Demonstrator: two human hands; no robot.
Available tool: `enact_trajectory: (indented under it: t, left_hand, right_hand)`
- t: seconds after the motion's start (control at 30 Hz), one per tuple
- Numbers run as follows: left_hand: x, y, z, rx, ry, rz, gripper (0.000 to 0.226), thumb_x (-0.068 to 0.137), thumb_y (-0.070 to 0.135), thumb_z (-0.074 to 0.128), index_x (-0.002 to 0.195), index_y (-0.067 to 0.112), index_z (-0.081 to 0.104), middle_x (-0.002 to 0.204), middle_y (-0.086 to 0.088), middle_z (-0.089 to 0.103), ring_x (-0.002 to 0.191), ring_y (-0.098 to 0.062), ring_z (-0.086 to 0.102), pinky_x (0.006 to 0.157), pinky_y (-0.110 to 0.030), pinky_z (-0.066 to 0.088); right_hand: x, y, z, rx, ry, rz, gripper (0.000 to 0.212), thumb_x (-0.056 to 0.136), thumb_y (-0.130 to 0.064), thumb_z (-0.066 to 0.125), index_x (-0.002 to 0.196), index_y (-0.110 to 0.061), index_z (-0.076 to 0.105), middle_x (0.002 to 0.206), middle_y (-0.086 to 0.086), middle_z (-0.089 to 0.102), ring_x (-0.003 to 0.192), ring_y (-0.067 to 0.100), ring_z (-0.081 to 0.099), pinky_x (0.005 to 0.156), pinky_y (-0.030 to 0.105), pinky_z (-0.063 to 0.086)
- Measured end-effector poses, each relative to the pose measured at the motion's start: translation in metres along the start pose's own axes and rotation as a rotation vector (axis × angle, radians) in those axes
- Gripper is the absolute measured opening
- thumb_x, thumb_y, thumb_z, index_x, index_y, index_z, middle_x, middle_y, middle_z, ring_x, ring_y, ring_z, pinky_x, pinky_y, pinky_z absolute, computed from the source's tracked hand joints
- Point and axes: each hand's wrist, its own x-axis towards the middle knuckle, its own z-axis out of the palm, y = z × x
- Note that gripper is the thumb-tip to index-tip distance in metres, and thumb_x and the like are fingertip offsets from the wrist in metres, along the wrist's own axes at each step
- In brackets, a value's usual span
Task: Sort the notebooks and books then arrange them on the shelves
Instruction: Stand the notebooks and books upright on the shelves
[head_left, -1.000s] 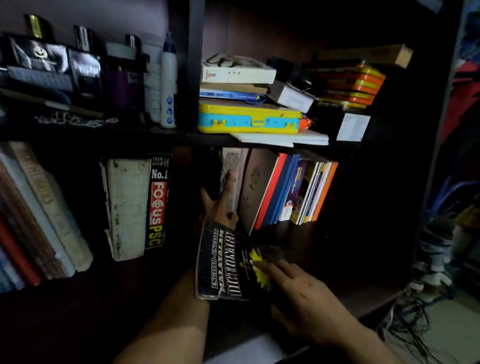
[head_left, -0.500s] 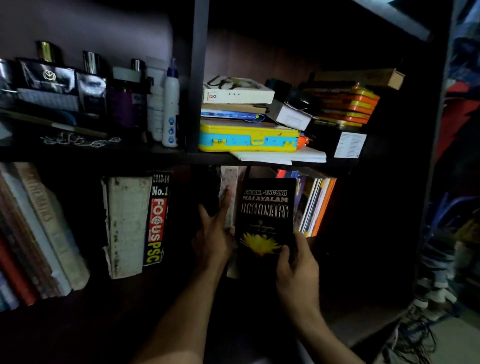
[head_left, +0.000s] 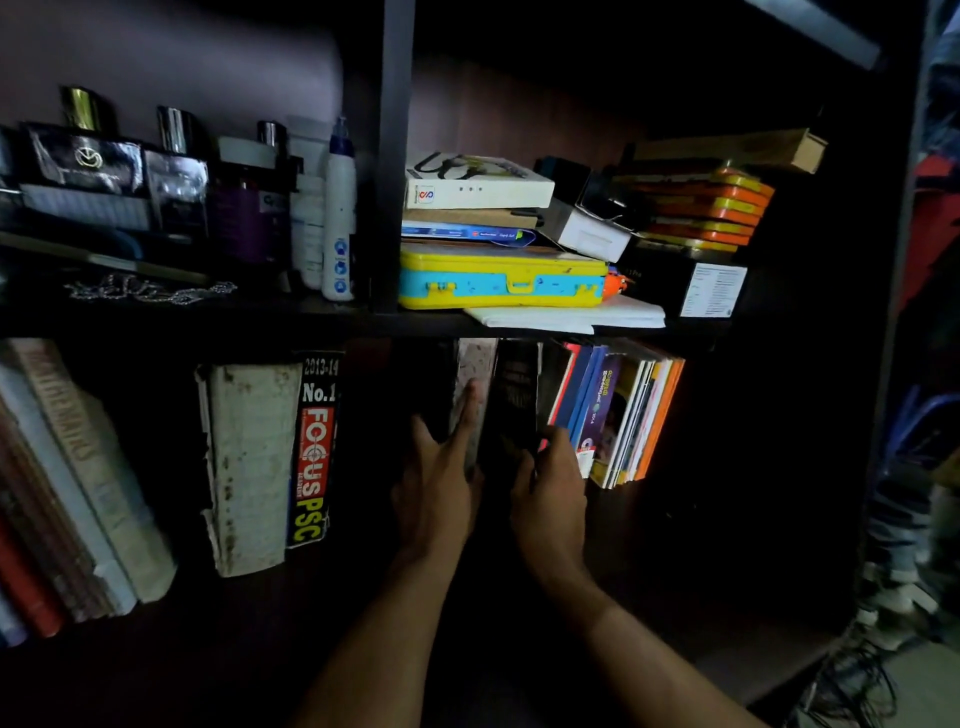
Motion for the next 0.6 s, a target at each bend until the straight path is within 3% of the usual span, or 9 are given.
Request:
enact_trajectory:
  t: [0.1,0.23,0.33,0.4,0.6]
  left_hand:
    - [-0.002,0.003,0.006,0.074,0.030,0.057,0.106,0.096,0.047,0.056,0.131,0.061,-0.043,0.162,-0.016,0.001,0.137,-0.040,0.042,0.095,-0.048,0.049]
    - [-0.002,0.003,0.012,0.071,0.087,0.114,0.104,0.093,0.058,0.057,0.140,0.057,-0.036,0.162,-0.012,0.000,0.140,-0.039,0.037,0.090,-0.049,0.052]
    - [-0.001,0.002,0.011,0.070,0.120,0.083,0.114,0.088,0.051,0.066,0.141,0.056,-0.035,0.162,-0.012,0.007,0.140,-0.040,0.038,0.090,-0.051,0.053]
    - [-0.002,0.002,0.009,0.061,0.142,0.055,0.119,0.085,0.050,0.070,0.140,0.058,-0.035,0.161,-0.013,0.014,0.135,-0.041,0.044,0.087,-0.051,0.054]
    - [-0.003,0.004,0.010,0.067,0.183,0.098,0.123,0.078,0.051,0.078,0.149,0.055,-0.022,0.155,-0.011,0.013,0.129,-0.044,0.048,0.073,-0.051,0.057]
  right_hand:
    - [0.009,-0.001,-0.001,0.036,0.022,-0.032,0.012,0.101,-0.021,0.051,0.112,-0.025,0.050,0.104,-0.007,0.058,0.097,0.014,0.057,0.076,0.032,0.044]
    - [0.002,0.016,0.000,0.107,0.007,-0.083,0.017,0.104,-0.024,0.049,0.121,-0.026,0.051,0.112,-0.009,0.061,0.101,0.008,0.060,0.079,0.024,0.049]
    - [0.001,0.024,-0.001,0.149,0.116,-0.092,0.018,0.104,-0.020,0.050,0.120,-0.028,0.051,0.110,-0.016,0.060,0.101,0.005,0.062,0.082,0.034,0.056]
    - [0.001,0.022,-0.002,0.175,0.141,-0.077,0.019,0.103,-0.019,0.053,0.115,-0.033,0.049,0.104,-0.021,0.058,0.096,0.005,0.063,0.078,0.033,0.056]
    - [0.004,0.028,0.003,0.138,0.014,-0.001,0.021,0.099,-0.030,0.060,0.111,-0.033,0.043,0.106,-0.009,0.064,0.094,0.012,0.066,0.077,0.046,0.058]
